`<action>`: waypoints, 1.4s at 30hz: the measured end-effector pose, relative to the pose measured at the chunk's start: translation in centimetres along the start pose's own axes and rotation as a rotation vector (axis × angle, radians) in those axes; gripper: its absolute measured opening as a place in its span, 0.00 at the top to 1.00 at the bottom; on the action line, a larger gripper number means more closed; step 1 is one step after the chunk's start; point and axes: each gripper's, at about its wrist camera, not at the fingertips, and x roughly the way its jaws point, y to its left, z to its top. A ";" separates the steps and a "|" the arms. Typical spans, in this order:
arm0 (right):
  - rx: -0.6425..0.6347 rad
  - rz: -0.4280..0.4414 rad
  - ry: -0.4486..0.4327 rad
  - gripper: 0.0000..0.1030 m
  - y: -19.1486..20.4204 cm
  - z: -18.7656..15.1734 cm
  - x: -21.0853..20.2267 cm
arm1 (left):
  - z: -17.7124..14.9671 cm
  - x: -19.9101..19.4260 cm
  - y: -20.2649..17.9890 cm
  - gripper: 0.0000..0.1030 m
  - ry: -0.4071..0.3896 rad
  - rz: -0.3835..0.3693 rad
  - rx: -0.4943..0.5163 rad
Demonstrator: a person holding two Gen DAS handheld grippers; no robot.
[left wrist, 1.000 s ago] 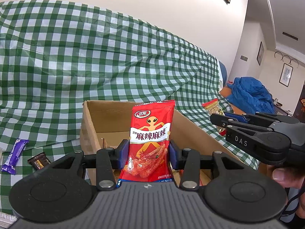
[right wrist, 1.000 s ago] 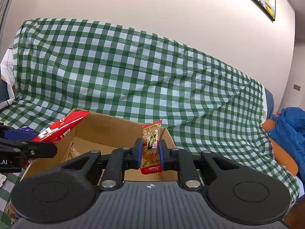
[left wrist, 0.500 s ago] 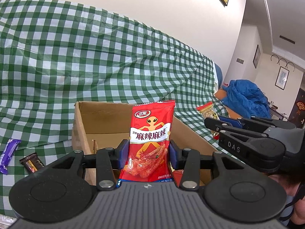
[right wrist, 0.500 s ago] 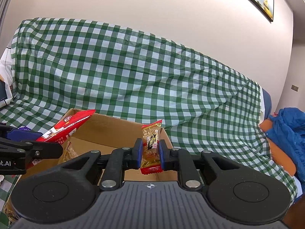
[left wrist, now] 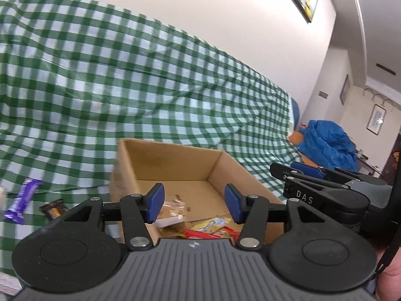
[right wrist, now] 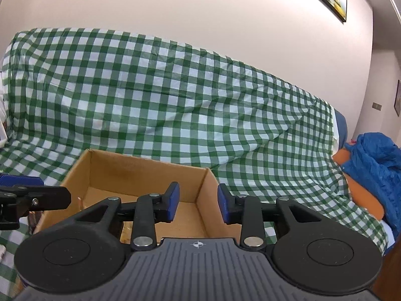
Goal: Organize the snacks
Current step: 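Move both tools from the box back toward the remaining snacks, then grasp the rice cracker bar with the left tool while the right tool grasps the dark chocolate bar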
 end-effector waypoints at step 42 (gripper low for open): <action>-0.130 0.363 0.289 0.54 25.2 -0.1 5.6 | 1.3 -1.8 32.4 0.25 0.082 0.518 -0.900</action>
